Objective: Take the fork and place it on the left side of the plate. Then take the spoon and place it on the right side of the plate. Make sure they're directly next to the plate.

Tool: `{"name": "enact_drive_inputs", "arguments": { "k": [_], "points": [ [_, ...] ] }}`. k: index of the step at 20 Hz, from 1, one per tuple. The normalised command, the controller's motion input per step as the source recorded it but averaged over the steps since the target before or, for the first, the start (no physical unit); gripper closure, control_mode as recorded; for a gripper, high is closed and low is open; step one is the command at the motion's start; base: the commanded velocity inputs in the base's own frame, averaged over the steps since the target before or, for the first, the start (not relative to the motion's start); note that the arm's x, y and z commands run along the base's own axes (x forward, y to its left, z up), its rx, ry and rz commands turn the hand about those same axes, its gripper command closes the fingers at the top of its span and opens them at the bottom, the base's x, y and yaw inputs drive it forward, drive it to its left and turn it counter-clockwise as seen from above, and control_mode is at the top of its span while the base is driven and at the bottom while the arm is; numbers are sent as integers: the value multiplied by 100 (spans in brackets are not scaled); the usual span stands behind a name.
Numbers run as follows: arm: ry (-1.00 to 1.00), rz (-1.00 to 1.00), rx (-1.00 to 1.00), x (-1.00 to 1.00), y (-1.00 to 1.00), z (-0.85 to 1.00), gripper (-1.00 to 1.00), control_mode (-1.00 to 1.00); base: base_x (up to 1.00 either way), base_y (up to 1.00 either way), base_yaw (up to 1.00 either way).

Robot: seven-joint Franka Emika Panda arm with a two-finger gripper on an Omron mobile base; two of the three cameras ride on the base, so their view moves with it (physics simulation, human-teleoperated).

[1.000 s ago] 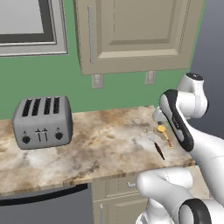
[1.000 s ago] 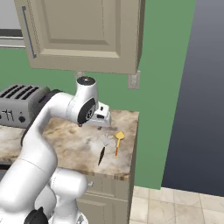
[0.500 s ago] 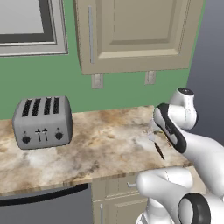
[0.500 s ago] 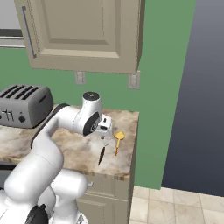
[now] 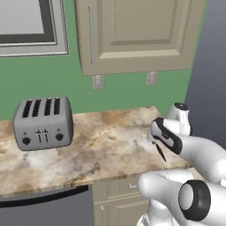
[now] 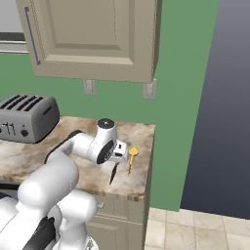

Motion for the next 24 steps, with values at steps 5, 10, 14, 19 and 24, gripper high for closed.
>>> {"name": "enact_drive_inputs", "arguments": {
  "k": [5, 10, 14, 19, 24],
  "points": [
    [0, 0, -1, 17, -3, -39, -100, -100, 0, 0, 0],
    [0, 0, -3, 9, -8, -25, -100, -100, 0, 0, 0],
    [0, 0, -5, 4, -10, -23, -100, -100, 0, 0, 0],
    [0, 0, -3, 11, -7, -24, -100, -100, 0, 0, 0],
    [0, 0, 0, 17, 0, -21, -100, -100, 0, 0, 0]
  ]
}}
